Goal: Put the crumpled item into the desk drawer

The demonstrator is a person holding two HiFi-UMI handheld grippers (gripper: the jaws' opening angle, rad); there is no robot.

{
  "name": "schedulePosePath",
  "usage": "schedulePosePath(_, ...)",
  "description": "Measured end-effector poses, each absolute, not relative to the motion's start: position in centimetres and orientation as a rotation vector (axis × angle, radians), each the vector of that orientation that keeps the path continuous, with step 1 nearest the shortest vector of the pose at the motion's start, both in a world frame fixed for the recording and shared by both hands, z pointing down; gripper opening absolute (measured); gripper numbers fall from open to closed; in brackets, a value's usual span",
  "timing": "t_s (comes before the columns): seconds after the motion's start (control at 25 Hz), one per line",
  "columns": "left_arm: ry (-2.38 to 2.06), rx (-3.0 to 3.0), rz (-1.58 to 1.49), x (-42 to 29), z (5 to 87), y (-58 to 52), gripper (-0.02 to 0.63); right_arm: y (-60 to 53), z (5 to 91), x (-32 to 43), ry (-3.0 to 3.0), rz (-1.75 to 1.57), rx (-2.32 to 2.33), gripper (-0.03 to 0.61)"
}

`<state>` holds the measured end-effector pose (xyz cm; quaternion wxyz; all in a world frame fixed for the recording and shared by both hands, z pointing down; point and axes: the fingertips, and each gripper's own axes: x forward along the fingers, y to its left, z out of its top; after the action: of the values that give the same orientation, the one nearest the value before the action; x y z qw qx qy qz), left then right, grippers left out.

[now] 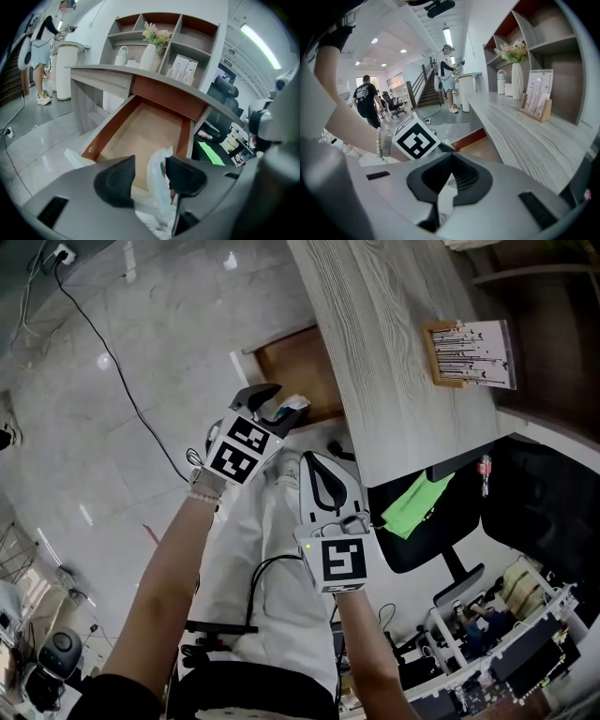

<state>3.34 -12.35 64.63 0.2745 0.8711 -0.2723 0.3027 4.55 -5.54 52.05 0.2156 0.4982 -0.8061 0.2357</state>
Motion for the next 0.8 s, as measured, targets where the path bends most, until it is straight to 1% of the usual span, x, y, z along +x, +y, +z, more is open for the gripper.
schedulePosePath(0.44,-0.859,2.337,0.839,1.0,64.6,-13.8,0.202,-5.4,52.4,4.3,-2.243,0.657,1.372,0.003)
schedulePosePath(0.8,-0.894,2.332,0.787,0.1,63.4,-13.4,0.202,-5.4,52.3,4.1,-2.242,0.656,1.371,0.005)
